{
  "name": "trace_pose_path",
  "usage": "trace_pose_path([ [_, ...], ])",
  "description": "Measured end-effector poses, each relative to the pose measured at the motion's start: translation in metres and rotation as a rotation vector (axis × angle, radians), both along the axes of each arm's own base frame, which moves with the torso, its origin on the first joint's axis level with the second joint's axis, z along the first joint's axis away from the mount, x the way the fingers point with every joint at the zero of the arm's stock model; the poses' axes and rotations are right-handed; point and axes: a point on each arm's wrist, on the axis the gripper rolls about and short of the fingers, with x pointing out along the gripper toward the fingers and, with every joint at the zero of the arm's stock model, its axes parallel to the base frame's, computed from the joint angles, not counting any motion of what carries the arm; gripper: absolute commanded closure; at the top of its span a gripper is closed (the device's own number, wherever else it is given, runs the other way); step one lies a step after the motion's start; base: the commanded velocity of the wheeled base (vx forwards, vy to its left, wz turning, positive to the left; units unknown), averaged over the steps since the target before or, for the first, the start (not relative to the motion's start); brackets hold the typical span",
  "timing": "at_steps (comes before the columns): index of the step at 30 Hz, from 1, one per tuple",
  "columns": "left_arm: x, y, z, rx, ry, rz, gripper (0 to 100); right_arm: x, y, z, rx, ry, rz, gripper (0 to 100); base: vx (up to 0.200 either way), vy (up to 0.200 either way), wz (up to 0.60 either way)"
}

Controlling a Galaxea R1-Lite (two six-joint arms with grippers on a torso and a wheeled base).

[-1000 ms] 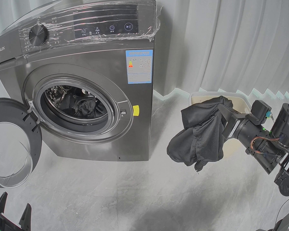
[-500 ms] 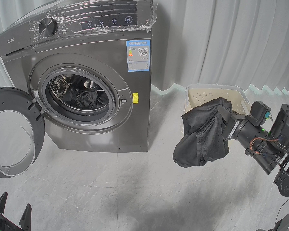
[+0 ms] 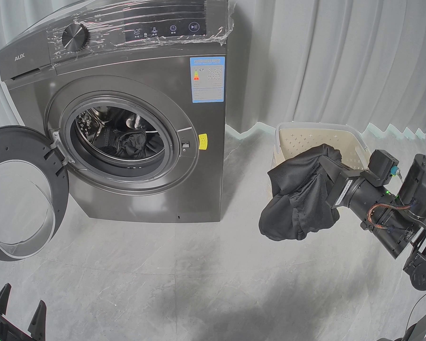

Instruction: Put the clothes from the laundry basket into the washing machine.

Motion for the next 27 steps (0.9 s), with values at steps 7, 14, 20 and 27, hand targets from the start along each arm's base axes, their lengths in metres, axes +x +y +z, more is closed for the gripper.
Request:
trace_pose_path([
  [7,0.0,0.0,0.0,0.0,0.0,0.0,0,0.0006,-0.0008,0.0006,0.003,-0.002,-0.004,100,0.0,0.2,0.0],
  [14,0.0,0.0,0.0,0.0,0.0,0.0,0,0.0001,-0.0005,-0.0003,0.0,0.001,-0.002,100,0.0,0.2,0.0],
  [20,0.0,0.0,0.0,0.0,0.0,0.0,0,0.0,-0.0003,-0.0005,0.0,0.002,-0.001,100,0.0,0.2,0.0],
  [27,0.0,0.0,-0.0001,0.0,0.001,0.0,0,0.0,-0.0003,-0.0005,0.0,0.002,-0.001,100,0.0,0.114,0.0],
])
